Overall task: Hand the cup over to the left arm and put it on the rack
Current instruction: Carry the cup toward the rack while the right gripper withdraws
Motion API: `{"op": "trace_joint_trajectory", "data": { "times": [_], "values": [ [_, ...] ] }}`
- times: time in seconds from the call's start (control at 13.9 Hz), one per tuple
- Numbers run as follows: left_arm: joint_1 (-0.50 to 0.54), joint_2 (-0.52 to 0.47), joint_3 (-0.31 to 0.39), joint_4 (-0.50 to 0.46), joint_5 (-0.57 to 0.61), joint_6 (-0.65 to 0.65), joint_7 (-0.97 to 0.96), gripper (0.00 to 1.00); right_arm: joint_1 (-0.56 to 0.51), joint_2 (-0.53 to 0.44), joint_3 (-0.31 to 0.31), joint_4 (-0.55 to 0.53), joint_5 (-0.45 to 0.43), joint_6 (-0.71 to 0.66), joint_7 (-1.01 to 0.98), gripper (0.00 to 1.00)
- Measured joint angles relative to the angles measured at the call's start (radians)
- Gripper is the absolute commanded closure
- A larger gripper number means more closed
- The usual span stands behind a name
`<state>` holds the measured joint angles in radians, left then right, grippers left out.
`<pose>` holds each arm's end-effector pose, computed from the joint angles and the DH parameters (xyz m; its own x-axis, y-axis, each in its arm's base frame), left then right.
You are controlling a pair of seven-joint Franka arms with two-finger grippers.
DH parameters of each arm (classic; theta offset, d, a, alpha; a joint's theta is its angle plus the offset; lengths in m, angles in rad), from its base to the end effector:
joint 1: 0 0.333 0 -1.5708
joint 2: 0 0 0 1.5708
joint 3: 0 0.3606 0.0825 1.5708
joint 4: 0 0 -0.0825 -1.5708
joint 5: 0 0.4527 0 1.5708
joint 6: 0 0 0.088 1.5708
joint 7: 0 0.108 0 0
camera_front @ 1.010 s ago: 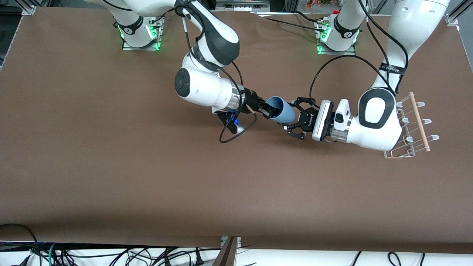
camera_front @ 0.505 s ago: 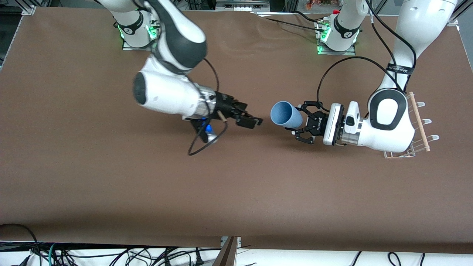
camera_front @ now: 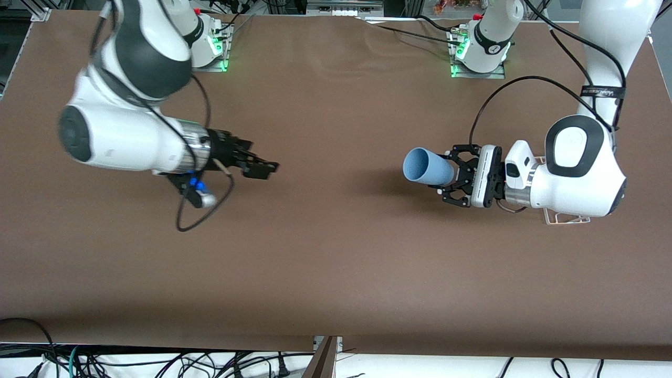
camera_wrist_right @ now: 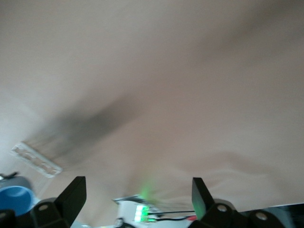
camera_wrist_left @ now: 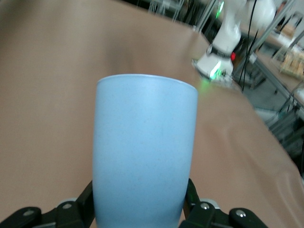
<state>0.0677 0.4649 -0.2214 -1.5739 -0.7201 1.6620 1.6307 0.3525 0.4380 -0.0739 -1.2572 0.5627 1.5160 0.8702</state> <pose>0.7153 -0.1549 0.3904 0.1438 -0.7148 0.6843 -0.9287 0.1413 0.3428 0.7069 0.2771 0.5443 0.7425 -0.4527 -0.4937 -0.6016 -0.7748 -0.1944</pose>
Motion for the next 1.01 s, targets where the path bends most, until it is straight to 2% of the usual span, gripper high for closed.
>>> {"op": "trace_joint_trajectory", "data": {
  "times": [0.14, 0.29, 0.43, 0.65, 0.79, 0.94, 1.01],
  "values": [
    [0.002, -0.004, 0.001, 0.016, 0.113, -0.001, -0.028, 1.0, -0.019, -0.027, -0.123, 0.0, -0.028, -0.124, -0.17, 0.02],
    [0.002, -0.012, 0.001, 0.024, 0.23, -0.002, -0.052, 1.0, -0.034, -0.046, -0.265, 0.0, -0.041, -0.175, -0.328, 0.01],
    [0.002, -0.025, -0.001, 0.026, 0.348, -0.003, -0.082, 1.0, -0.049, -0.053, -0.342, 0.0, -0.075, -0.189, -0.449, 0.01],
    [-0.005, -0.038, -0.015, 0.039, 0.547, -0.003, -0.129, 1.0, -0.046, -0.056, -0.356, -0.005, -0.142, -0.189, -0.562, 0.01],
    [-0.013, -0.045, -0.02, 0.043, 0.657, -0.004, -0.153, 1.0, -0.046, -0.096, -0.353, -0.051, -0.22, -0.164, -0.618, 0.01],
    [-0.024, -0.05, -0.02, 0.043, 0.798, -0.008, -0.179, 1.0, -0.05, -0.194, -0.331, -0.174, -0.322, -0.084, -0.694, 0.01],
    [-0.032, -0.05, -0.02, 0.043, 0.882, -0.014, -0.199, 1.0, -0.055, -0.257, -0.299, -0.256, -0.387, -0.039, -0.712, 0.01]
  ]
}}
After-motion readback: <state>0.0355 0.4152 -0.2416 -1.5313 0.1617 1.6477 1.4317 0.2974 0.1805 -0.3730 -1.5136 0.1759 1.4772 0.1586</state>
